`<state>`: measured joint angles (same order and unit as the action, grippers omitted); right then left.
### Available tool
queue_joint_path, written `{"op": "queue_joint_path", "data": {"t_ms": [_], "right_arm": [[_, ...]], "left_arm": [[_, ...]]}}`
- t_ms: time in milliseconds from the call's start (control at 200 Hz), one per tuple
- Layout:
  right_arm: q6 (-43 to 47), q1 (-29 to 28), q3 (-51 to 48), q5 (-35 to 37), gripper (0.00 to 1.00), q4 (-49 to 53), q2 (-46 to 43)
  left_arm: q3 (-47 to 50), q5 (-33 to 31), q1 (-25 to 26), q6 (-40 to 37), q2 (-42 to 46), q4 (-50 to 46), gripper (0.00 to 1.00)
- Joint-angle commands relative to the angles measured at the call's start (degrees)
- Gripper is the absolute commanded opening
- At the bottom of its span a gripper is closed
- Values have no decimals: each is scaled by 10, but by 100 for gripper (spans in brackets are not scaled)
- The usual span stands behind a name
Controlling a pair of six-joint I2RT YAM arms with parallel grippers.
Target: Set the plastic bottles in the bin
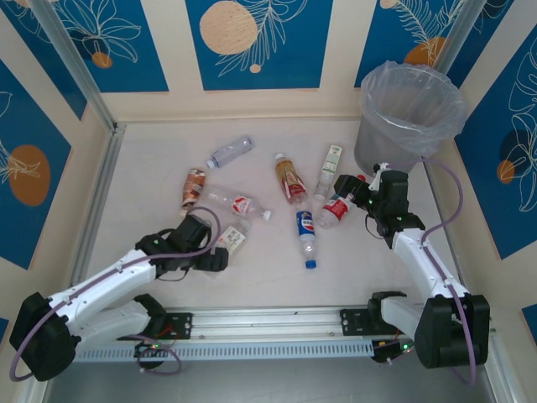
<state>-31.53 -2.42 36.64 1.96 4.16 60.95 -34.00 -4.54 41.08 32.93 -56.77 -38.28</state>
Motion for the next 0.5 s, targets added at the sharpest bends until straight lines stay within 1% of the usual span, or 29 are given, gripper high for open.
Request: {"op": "queue_joint_path", "data": {"t_ms": [0, 65, 185, 275, 315, 395, 490], "right_arm": [[-2, -6, 12, 12, 99, 7, 1], [1, -8, 13, 14, 99, 8, 4], [8, -11, 18, 21, 99, 18, 8], [12, -13, 18, 24, 99, 22, 11], [13, -13, 17, 25, 99, 24, 11], [15, -13, 17, 27, 99, 26, 12], [17, -15, 17, 27, 99, 28, 14]], "left_arm": [[12, -8, 20, 11, -31, 25, 99], [5, -11, 37, 10, -61, 29, 99], [-13, -57, 82, -5, -109, 17, 99], [-17, -70, 105, -8, -139, 18, 99], [-19, -77, 113, -11, -152, 20, 97], [-33, -103, 129, -14, -176, 14, 94], [-49, -123, 135, -18, -200, 10, 91]]}}
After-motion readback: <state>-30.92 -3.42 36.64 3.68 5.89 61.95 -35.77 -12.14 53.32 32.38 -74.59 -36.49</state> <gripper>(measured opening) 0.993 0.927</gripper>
